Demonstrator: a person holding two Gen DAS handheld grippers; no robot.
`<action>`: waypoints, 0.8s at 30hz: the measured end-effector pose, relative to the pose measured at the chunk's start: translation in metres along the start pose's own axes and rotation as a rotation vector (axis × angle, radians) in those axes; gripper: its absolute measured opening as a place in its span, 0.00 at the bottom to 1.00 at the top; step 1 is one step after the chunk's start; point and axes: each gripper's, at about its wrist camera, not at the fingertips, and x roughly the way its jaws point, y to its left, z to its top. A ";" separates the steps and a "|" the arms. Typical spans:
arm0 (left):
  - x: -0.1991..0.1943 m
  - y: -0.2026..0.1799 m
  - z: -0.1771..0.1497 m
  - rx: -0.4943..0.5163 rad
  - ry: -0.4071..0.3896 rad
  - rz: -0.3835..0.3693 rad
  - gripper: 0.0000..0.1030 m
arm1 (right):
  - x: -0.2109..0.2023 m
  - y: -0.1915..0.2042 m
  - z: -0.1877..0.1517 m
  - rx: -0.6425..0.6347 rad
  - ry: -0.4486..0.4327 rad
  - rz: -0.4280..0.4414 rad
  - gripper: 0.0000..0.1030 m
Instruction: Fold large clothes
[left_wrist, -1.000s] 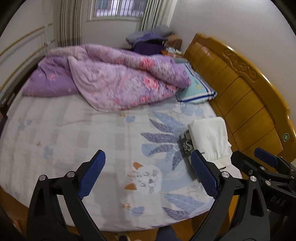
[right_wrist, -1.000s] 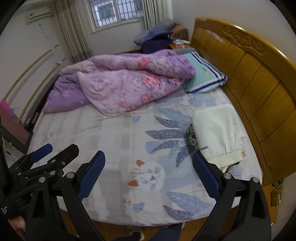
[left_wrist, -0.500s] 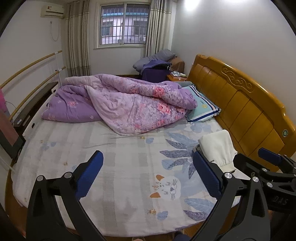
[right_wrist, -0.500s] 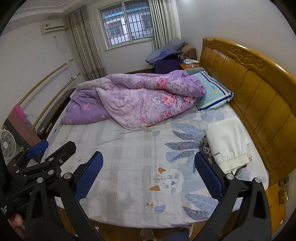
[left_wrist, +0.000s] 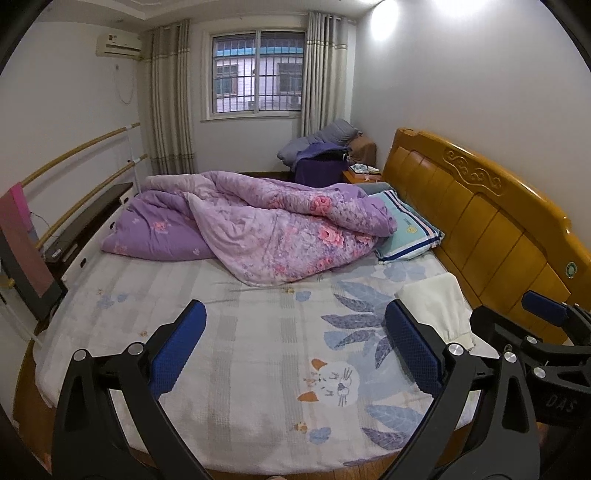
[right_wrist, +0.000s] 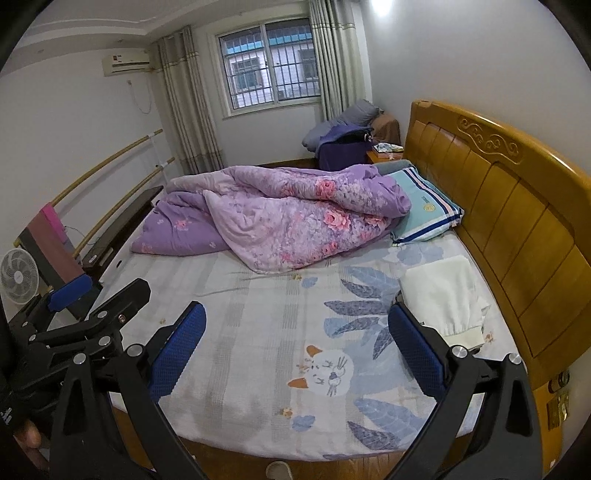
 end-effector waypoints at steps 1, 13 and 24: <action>-0.003 -0.004 -0.001 -0.006 0.001 -0.001 0.95 | -0.003 -0.003 -0.001 -0.004 -0.004 0.004 0.93; -0.031 -0.039 -0.015 -0.021 0.000 0.018 0.95 | -0.043 -0.034 -0.013 -0.014 -0.016 0.040 0.93; -0.054 -0.031 -0.018 0.008 -0.017 -0.009 0.95 | -0.071 -0.019 -0.025 0.012 -0.047 0.001 0.93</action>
